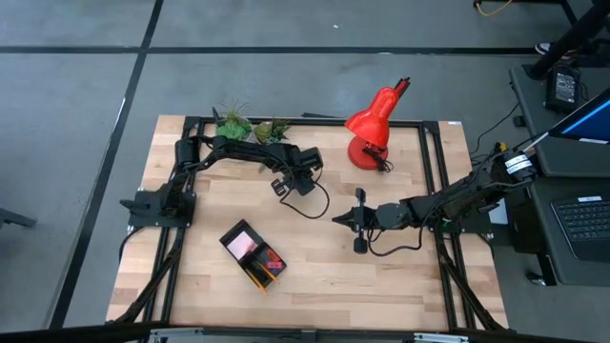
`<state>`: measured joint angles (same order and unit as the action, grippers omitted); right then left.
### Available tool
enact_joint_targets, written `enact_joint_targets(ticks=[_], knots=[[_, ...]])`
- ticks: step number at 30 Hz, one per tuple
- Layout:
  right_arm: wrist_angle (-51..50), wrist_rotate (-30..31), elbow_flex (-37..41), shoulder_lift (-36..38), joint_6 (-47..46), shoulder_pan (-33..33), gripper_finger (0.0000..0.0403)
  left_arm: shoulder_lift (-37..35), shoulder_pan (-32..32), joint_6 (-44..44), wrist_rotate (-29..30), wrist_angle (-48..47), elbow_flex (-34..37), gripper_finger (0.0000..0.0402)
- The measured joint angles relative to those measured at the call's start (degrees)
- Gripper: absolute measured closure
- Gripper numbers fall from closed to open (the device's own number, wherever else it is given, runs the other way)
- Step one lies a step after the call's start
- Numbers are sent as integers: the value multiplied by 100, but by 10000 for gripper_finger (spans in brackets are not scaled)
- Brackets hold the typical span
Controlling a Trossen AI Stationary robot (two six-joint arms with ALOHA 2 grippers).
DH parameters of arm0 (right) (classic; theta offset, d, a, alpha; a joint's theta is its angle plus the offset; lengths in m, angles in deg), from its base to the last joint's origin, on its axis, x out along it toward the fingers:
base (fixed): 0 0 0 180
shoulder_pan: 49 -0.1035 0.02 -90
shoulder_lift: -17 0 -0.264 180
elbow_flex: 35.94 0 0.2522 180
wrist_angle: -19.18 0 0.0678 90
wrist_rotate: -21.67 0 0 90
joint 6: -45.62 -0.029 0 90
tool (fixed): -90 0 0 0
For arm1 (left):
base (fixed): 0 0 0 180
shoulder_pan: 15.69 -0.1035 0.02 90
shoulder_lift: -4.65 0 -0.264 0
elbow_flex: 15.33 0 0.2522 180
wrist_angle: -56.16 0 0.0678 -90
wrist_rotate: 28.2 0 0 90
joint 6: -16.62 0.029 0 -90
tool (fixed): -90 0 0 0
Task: Pick and place office supplies into organizer
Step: Put the black scissors into the black desk organizer
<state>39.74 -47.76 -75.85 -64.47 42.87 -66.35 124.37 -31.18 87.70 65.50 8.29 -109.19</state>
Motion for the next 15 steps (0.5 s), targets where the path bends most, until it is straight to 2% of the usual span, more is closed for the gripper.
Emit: enact_joint_targets(ticks=[8, 15], knots=[[2, -118, 0, -1, -2, 0, 402, 0, 2, -283, 113, 13, 5, 272], [3, -124, 0, -1, -15, 0, 402, 2, 7, -409, 207, 87, 5, 238]])
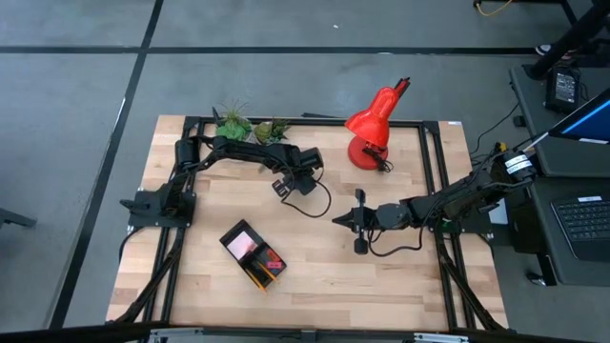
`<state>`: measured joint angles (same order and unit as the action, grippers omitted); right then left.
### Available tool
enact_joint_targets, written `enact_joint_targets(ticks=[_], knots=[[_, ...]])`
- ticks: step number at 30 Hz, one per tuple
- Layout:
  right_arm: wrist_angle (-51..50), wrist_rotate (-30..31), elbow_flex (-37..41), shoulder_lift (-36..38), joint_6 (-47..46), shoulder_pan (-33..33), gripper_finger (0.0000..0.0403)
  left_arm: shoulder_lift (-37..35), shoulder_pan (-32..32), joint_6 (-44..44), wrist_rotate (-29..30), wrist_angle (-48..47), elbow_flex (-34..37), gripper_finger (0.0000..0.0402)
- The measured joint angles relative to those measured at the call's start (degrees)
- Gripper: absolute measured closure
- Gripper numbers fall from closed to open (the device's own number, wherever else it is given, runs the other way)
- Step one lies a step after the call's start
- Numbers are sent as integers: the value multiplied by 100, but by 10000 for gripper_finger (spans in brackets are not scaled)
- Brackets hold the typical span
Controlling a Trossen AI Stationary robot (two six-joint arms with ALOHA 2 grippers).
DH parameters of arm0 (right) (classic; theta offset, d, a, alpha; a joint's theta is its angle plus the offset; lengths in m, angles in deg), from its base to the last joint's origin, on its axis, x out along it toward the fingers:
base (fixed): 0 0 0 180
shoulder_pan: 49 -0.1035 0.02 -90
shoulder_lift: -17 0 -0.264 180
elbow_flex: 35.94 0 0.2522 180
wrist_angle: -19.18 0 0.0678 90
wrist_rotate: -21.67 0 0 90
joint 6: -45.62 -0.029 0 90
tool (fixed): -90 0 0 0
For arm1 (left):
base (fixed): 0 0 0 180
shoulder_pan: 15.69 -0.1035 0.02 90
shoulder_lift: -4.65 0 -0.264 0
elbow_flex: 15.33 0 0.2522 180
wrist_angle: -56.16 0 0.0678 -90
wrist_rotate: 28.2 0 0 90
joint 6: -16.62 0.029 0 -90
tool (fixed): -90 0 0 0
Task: Pick and place office supplies into organizer
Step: Put the black scissors into the black desk organizer
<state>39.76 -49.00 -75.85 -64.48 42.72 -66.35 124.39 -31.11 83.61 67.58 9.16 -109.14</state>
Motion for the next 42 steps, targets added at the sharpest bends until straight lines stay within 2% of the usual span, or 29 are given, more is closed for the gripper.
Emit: enact_joint_targets(ticks=[5, 11, 27, 32, 42], knots=[[0, 0, 0, 0, 1, -1, 402, 0, 2, 253, -141, -5, 0, 230], [0, -4, 0, 0, 4, 0, 402, 0, 0, 474, -316, -81, -2, 248], [0, -16, 0, 0, -9, -2, 402, 105, -133, 251, -696, -156, -28, 259], [2, -394, 0, 0, -9, -2, 402, 133, -131, 176, -697, -261, -37, 259], [9, -417, 0, 0, -9, -2, 402, 162, -116, 66, -681, -332, -55, 259]])
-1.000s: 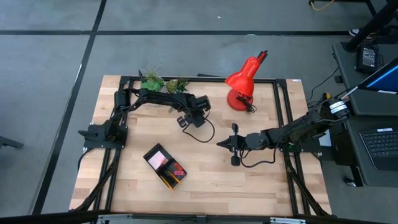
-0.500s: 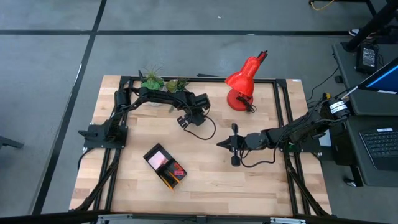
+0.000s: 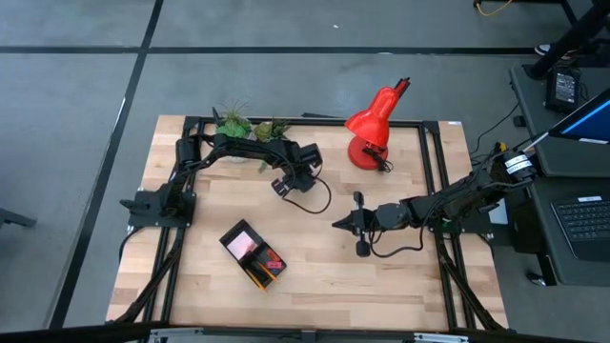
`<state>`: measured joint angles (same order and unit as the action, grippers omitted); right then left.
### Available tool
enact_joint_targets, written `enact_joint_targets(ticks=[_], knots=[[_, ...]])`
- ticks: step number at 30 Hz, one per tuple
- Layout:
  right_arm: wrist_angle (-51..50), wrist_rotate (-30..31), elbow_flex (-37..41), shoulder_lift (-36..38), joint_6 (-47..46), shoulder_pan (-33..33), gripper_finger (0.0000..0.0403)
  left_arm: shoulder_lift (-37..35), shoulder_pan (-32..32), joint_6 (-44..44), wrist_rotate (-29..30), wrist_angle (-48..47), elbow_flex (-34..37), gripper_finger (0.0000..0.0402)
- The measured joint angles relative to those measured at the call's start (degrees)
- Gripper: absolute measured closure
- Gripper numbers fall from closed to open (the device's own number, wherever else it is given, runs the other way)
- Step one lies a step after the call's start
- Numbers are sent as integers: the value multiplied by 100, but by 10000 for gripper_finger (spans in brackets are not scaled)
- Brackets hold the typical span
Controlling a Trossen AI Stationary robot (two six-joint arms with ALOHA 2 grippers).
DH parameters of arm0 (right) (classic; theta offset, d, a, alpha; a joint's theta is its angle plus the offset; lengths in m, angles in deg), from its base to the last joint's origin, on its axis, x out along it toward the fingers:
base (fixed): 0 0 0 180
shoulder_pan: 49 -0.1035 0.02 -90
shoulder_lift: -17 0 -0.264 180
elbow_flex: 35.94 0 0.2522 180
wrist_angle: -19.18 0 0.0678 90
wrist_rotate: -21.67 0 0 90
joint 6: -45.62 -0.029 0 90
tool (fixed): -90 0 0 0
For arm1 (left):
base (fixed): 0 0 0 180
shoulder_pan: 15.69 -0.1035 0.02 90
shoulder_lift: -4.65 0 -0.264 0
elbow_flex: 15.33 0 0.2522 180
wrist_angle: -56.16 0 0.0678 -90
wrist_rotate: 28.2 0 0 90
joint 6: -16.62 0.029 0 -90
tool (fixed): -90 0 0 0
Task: Pick and place office supplies into organizer
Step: Put the black scissors into the black desk organizer
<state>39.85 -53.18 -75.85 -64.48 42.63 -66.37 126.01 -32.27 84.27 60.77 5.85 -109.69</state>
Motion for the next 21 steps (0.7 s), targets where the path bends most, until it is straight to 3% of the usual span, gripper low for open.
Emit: enact_joint_targets(ticks=[13, 21], knots=[[14, -179, 2, 0, -2, -2, 402, 4, 43, -1236, -124, -165, -13, 264], [15, -187, 2, 1, -3, -2, 402, 9, 81, -2855, -148, -96, -9, 282]])
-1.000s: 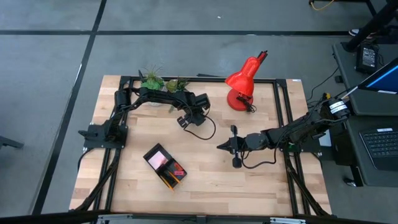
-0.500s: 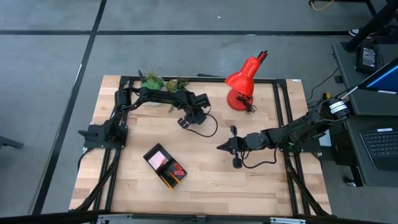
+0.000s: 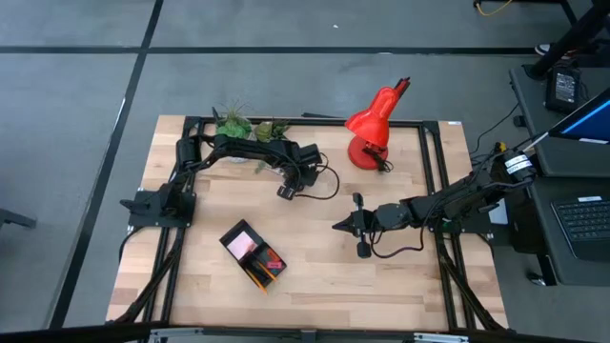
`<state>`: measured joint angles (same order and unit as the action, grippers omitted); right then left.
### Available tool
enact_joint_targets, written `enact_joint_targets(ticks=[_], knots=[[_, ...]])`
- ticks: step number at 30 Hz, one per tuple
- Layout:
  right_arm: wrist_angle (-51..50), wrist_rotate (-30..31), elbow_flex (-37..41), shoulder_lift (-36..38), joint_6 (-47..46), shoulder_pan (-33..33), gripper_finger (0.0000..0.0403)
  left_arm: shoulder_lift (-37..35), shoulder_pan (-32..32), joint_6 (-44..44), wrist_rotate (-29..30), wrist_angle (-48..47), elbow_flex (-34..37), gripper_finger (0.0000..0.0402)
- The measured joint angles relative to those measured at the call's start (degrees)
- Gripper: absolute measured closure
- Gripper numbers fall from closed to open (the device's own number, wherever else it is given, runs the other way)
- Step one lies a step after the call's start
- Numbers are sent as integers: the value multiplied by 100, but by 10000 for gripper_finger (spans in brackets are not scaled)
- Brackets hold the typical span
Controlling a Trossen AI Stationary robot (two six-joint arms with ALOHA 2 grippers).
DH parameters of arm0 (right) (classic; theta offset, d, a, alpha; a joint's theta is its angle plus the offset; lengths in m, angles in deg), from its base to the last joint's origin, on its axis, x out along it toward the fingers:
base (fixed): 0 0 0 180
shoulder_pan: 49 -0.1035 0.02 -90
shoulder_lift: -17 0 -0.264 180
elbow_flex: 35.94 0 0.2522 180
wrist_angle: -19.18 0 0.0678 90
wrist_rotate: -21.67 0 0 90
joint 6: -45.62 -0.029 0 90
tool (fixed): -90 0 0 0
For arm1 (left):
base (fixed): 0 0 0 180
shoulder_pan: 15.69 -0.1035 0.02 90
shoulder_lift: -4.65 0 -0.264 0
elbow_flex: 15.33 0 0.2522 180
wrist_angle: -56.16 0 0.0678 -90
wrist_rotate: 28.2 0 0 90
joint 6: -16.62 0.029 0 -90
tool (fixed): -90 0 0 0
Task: Pick and place office supplies into organizer
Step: Put the black scissors into the black desk organizer
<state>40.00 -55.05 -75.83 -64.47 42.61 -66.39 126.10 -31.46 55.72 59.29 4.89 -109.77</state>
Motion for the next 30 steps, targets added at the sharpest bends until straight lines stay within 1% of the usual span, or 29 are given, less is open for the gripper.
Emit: enact_joint_targets(ticks=[6, 8, 12, 16, 22, 30], knots=[[0, -15, 0, -1, -130, 0, 402, -27, 2, -400, 309, 85, 2, 285], [2, -117, 0, -1, -128, 0, 402, -51, 7, -520, 372, 81, -39, 285], [12, -137, 0, -1, -124, 0, 402, -76, 7, -726, 369, 69, -197, 285], [29, -139, 0, -1, -129, 0, 402, -68, -4, -753, 181, 78, -249, 285], [32, -139, 0, -1, -130, 0, 402, -47, -8, -802, 123, 161, -41, 287], [76, -141, 0, 1, -141, 0, 402, -50, -8, -826, 106, 95, -24, 291]])
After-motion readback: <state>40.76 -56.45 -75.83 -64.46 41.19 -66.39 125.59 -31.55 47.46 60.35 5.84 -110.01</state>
